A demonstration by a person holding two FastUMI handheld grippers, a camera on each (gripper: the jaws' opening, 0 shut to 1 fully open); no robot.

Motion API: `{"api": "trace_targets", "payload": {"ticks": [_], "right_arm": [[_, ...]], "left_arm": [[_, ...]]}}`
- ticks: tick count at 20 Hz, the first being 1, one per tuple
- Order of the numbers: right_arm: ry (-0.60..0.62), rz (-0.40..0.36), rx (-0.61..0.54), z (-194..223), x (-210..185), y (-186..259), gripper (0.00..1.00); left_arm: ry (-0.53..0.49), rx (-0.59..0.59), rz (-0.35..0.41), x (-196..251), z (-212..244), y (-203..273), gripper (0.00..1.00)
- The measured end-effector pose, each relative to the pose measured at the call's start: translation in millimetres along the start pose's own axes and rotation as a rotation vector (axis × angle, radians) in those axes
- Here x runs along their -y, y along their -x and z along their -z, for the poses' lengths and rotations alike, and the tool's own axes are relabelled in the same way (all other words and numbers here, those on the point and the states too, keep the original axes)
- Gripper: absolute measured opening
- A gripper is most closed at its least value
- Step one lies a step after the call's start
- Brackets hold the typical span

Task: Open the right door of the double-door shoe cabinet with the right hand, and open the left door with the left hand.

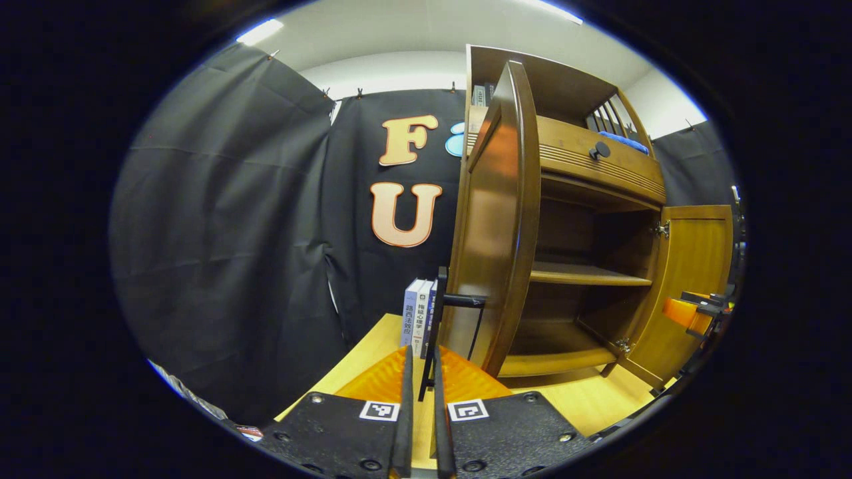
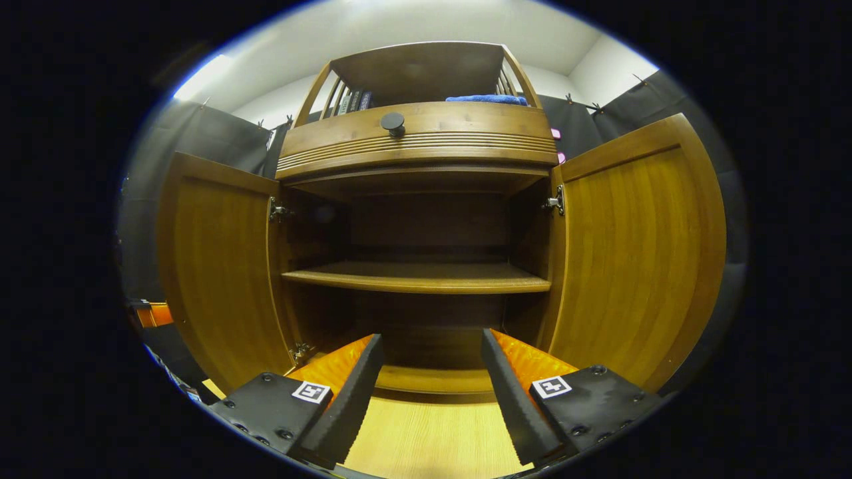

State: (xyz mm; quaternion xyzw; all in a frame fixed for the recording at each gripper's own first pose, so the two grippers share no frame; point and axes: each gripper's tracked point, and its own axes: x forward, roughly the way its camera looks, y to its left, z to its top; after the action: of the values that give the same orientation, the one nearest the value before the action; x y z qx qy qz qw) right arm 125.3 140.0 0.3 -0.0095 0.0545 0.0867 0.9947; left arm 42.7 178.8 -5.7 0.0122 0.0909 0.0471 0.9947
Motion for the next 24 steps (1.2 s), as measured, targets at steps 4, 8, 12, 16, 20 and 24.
{"api": "trace_targets", "payload": {"ticks": [4,8,12,16,20,24], "right_arm": [[-0.002,0.018,-0.015,2.8,6.6,6.4,0.97],[-0.007,0.038,-0.027,2.7,13.6,16.6,1.00],[-0.004,0.052,-0.026,1.2,20.6,26.6,0.92],[0.006,0.057,-0.038,3.2,27.8,35.5,1.00],[-0.004,0.092,-0.031,-0.5,39.0,42.1,0.89],[-0.023,0.110,-0.025,-0.8,43.3,46.9,0.89]], "left_arm": [[0.002,0.004,-0.043,1.4,-8.3,22.6,0.28],[0.018,0.018,-0.066,10.6,-20.7,46.3,0.55],[0.012,0.044,-0.065,29.0,-37.5,65.1,0.83],[-0.025,0.083,-0.041,53.6,-56.0,78.8,0.90],[-0.012,0.090,0.013,84.3,-55.1,79.5,0.92],[0.027,0.092,0.038,104.8,-54.4,80.1,0.92]]}}
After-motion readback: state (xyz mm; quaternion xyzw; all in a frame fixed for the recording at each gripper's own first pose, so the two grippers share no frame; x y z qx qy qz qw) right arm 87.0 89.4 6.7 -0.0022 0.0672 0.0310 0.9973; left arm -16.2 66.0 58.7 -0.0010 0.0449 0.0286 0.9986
